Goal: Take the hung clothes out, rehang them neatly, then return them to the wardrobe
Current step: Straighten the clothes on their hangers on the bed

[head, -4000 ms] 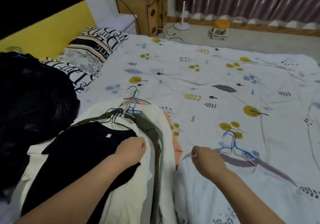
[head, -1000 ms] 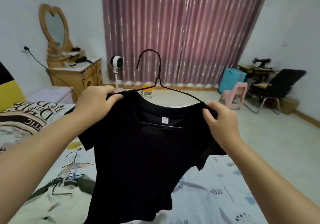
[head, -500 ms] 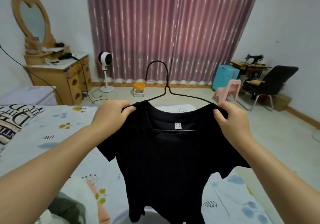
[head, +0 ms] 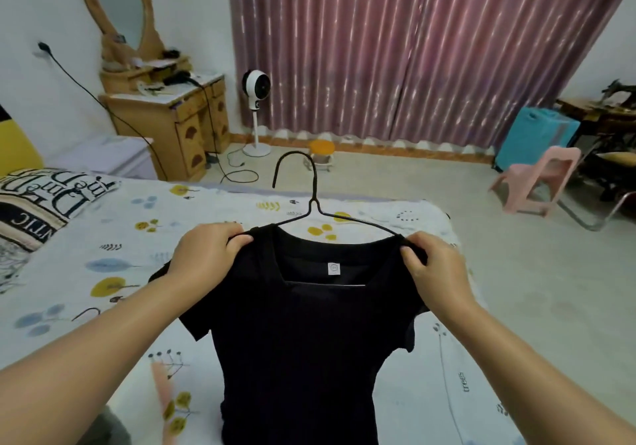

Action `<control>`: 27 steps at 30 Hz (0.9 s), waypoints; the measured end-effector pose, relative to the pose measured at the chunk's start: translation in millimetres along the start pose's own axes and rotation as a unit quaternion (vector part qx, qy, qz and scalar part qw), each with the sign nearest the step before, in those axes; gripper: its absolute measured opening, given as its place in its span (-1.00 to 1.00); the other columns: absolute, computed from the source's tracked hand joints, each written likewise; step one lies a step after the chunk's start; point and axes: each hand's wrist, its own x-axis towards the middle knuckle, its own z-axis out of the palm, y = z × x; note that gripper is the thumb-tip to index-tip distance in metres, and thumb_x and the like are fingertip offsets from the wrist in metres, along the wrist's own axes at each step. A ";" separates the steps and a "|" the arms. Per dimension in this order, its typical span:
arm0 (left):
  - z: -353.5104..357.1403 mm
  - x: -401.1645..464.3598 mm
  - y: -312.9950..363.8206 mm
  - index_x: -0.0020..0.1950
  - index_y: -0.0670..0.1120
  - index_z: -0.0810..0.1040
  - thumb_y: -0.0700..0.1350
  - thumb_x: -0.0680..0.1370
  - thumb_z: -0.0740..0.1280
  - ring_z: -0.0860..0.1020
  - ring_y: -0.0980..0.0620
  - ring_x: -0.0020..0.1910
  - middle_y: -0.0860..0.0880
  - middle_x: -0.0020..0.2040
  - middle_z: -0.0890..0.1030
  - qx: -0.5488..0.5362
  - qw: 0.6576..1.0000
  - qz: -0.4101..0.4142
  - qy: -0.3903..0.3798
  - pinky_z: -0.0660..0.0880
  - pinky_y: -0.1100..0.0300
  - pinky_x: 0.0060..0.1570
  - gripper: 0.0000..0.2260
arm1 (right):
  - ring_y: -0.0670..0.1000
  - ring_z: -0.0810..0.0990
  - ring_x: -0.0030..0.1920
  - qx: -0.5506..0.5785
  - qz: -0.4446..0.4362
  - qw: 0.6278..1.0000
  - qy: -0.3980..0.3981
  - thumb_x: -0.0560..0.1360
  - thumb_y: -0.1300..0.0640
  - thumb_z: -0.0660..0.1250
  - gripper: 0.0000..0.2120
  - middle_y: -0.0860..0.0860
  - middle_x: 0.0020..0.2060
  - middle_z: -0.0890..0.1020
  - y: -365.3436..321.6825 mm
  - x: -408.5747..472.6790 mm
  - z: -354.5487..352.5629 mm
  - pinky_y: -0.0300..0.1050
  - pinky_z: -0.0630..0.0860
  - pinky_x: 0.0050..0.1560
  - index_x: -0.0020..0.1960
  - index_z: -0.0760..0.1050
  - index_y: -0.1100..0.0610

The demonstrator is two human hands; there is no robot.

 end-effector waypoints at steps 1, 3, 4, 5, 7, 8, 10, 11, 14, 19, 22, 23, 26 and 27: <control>12.7 5.0 -6.4 -0.23 -0.11 0.54 -0.03 0.58 0.22 0.49 -0.05 -0.22 -0.02 -0.30 0.57 0.006 1.000 -0.010 -0.006 0.30 0.10 -0.29 -0.74 | 0.01 0.47 -0.17 0.004 0.006 1.000 -0.011 0.51 0.21 0.25 -0.90 -0.03 -0.24 0.56 7.7 5.8 14.9 -0.13 0.29 -0.21 -0.12 0.54 0.14; 38.3 15.6 -20.6 -0.22 -0.10 0.55 -0.03 0.58 0.22 0.50 -0.05 -0.21 -0.04 -0.28 0.58 0.015 0.999 -0.029 -0.025 0.32 0.10 -0.27 -0.75 | 0.01 0.47 -0.17 0.004 0.018 0.999 -0.037 0.52 0.20 0.24 -0.89 -0.03 -0.24 0.55 22.4 16.4 44.8 -0.14 0.28 -0.21 -0.11 0.54 0.15; 51.1 21.6 -28.0 -0.21 -0.09 0.55 -0.03 0.58 0.21 0.50 -0.06 -0.21 -0.05 -0.27 0.59 0.018 0.998 -0.037 -0.037 0.34 0.10 -0.27 -0.75 | 0.01 0.47 -0.16 -0.001 0.023 0.999 -0.050 0.52 0.19 0.24 -0.89 -0.03 -0.23 0.55 29.1 21.9 59.6 -0.14 0.28 -0.20 -0.10 0.54 0.15; 63.9 27.7 -35.4 -0.20 -0.09 0.55 -0.02 0.58 0.21 0.51 -0.06 -0.20 -0.05 -0.26 0.59 0.022 0.998 -0.045 -0.047 0.36 0.10 -0.26 -0.75 | 0.01 0.47 -0.16 -0.007 0.026 0.998 -0.062 0.53 0.18 0.24 -0.89 -0.03 -0.22 0.55 35.7 27.0 74.0 -0.14 0.28 -0.20 -0.09 0.54 0.15; 90.9 40.4 -51.4 -0.19 -0.12 0.55 -0.02 0.59 0.20 0.51 -0.07 -0.20 -0.07 -0.25 0.59 0.033 0.996 -0.056 -0.060 0.39 0.08 -0.23 -0.74 | 0.02 0.46 -0.15 -0.017 0.035 0.996 -0.079 0.53 0.17 0.24 -0.89 0.00 -0.20 0.57 48.5 37.2 102.3 -0.13 0.28 -0.19 -0.07 0.53 0.15; 105.8 47.1 -60.3 -0.19 -0.13 0.55 -0.01 0.59 0.20 0.52 -0.08 -0.20 -0.07 -0.26 0.59 0.039 0.995 -0.058 -0.064 0.39 0.08 -0.23 -0.73 | 0.03 0.47 -0.14 -0.020 0.041 0.995 -0.085 0.53 0.17 0.24 -0.89 0.01 -0.19 0.58 55.4 42.3 116.4 -0.13 0.28 -0.19 -0.07 0.53 0.15; 136.0 60.2 -78.3 -0.21 -0.13 0.53 0.00 0.59 0.20 0.51 -0.08 -0.21 -0.07 -0.28 0.58 0.047 0.995 -0.060 -0.070 0.37 0.09 -0.25 -0.72 | 0.06 0.49 -0.14 -0.028 0.055 0.994 -0.095 0.53 0.17 0.24 -0.89 0.03 -0.19 0.59 69.5 51.4 144.3 -0.13 0.28 -0.19 -0.08 0.53 0.15; 151.2 66.3 -86.9 -0.22 -0.12 0.52 0.01 0.59 0.19 0.51 -0.07 -0.21 -0.06 -0.28 0.58 0.055 0.994 -0.055 -0.071 0.36 0.10 -0.25 -0.71 | 0.08 0.50 -0.13 -0.035 0.062 0.992 -0.100 0.53 0.18 0.24 -0.89 0.05 -0.19 0.59 76.6 55.5 158.2 -0.13 0.29 -0.20 -0.08 0.53 0.16; 194.8 84.1 -111.2 -0.19 -0.09 0.57 0.04 0.59 0.18 0.50 -0.08 -0.08 -0.03 -0.22 0.60 0.122 0.990 -0.013 -0.065 0.28 0.12 -0.17 -0.70 | 0.11 0.53 -0.11 -0.057 0.073 0.989 -0.117 0.51 0.20 0.25 -0.88 0.08 -0.17 0.61 96.5 68.7 199.1 -0.10 0.33 -0.19 -0.08 0.54 0.19; 267.3 102.9 -149.0 -0.03 -0.13 0.59 0.05 0.59 0.16 0.44 -0.10 0.02 -0.07 0.00 0.52 0.158 0.984 -0.006 -0.084 0.21 0.16 -0.15 -0.69 | 0.23 0.44 0.05 -0.133 0.061 0.980 -0.134 0.51 0.17 0.25 -0.82 0.19 -0.06 0.57 133.2 87.3 271.7 -0.01 0.33 -0.10 0.01 0.56 0.22; 309.2 110.2 -167.2 -0.12 -0.15 0.54 0.03 0.60 0.14 0.46 -0.10 -0.15 -0.11 -0.10 0.55 0.142 0.985 -0.028 -0.088 0.25 0.14 -0.25 -0.69 | 0.21 0.42 0.09 -0.120 0.082 0.980 -0.132 0.53 0.17 0.23 -0.78 0.18 0.04 0.54 156.5 92.7 313.3 -0.06 0.30 -0.10 0.10 0.55 0.22; 321.8 113.0 -171.9 -0.13 -0.16 0.52 0.02 0.61 0.13 0.43 -0.09 -0.19 -0.13 -0.12 0.57 0.143 0.985 -0.032 -0.089 0.24 0.13 -0.27 -0.69 | 0.20 0.46 0.07 -0.104 0.098 0.981 -0.132 0.53 0.18 0.23 -0.79 0.19 0.03 0.55 163.1 94.2 325.9 -0.09 0.30 -0.13 0.08 0.55 0.23; 355.8 121.6 -183.8 0.02 -0.19 0.53 -0.03 0.61 0.14 0.49 -0.13 -0.10 -0.18 -0.03 0.60 0.118 0.986 -0.046 -0.109 0.30 0.08 -0.21 -0.73 | 0.23 0.51 0.08 -0.082 0.121 0.980 -0.136 0.52 0.25 0.20 -0.79 0.23 0.06 0.57 181.2 96.8 360.6 -0.06 0.35 -0.09 0.10 0.53 0.26; 366.6 123.7 -187.3 0.15 -0.19 0.51 -0.05 0.61 0.16 0.50 -0.16 0.04 -0.20 0.09 0.57 0.090 0.986 -0.055 -0.125 0.37 0.05 -0.09 -0.72 | 0.22 0.49 0.15 -0.077 0.125 0.979 -0.140 0.52 0.26 0.20 -0.74 0.23 0.14 0.55 186.3 96.3 370.0 -0.03 0.37 0.01 0.18 0.50 0.25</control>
